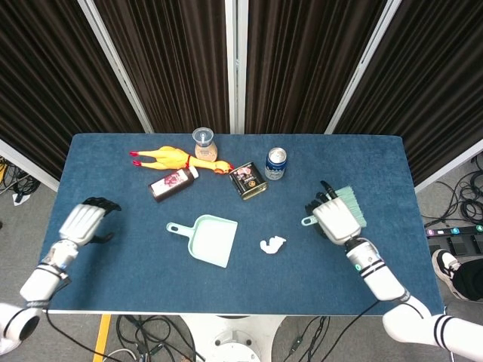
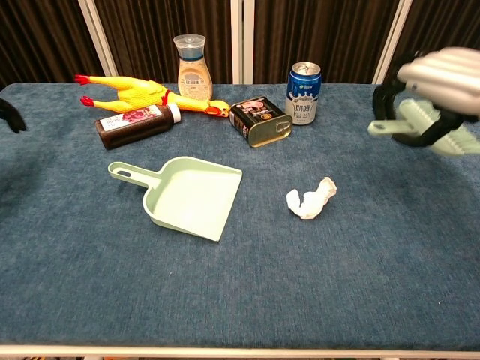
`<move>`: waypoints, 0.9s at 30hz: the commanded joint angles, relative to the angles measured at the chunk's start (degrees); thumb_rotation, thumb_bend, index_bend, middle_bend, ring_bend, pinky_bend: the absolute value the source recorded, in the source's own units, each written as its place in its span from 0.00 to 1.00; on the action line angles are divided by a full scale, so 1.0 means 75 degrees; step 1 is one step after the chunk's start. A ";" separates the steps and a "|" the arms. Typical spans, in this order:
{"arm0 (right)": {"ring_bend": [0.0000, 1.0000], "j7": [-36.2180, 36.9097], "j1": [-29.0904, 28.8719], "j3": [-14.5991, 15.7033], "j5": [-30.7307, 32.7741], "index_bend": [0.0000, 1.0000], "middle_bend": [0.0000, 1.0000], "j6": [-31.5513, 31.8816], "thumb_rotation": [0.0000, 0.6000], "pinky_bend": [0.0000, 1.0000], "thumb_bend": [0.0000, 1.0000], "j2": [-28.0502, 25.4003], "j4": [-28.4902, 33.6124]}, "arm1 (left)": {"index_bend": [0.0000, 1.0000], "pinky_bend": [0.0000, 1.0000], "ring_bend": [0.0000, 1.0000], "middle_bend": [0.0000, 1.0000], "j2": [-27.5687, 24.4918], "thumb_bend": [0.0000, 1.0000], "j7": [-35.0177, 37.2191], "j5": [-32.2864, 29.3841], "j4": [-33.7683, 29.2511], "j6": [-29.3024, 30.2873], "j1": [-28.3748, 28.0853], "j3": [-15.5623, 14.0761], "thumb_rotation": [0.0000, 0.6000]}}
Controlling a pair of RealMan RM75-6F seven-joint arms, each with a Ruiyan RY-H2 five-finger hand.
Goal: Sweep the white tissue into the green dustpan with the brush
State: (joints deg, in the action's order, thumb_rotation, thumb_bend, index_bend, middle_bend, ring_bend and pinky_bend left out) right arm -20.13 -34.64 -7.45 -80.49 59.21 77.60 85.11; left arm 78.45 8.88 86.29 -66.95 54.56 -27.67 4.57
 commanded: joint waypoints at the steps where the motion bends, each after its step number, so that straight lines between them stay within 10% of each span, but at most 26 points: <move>1: 0.26 -0.0066 0.0032 -0.0149 0.0162 0.74 0.56 0.0131 1.00 0.08 0.47 -0.0259 0.0260 | 0.31 0.21 0.19 0.29 0.0290 0.26 -0.0011 0.0064 0.0198 -0.0264 -0.0330 -0.0002 1.00; 27: 0.26 0.0148 0.0015 -0.0005 0.0481 0.74 0.56 -0.0006 1.00 0.08 0.46 -0.0329 0.0200 | 0.43 0.24 0.28 0.42 0.1608 0.28 -0.0853 -0.0317 0.0133 -0.1052 -0.1614 0.0029 1.00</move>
State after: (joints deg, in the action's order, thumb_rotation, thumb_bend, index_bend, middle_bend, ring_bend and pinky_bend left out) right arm -19.10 -34.52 -7.53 -76.85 59.19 75.08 86.68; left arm 90.21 2.97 84.32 -65.82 47.01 -39.43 4.66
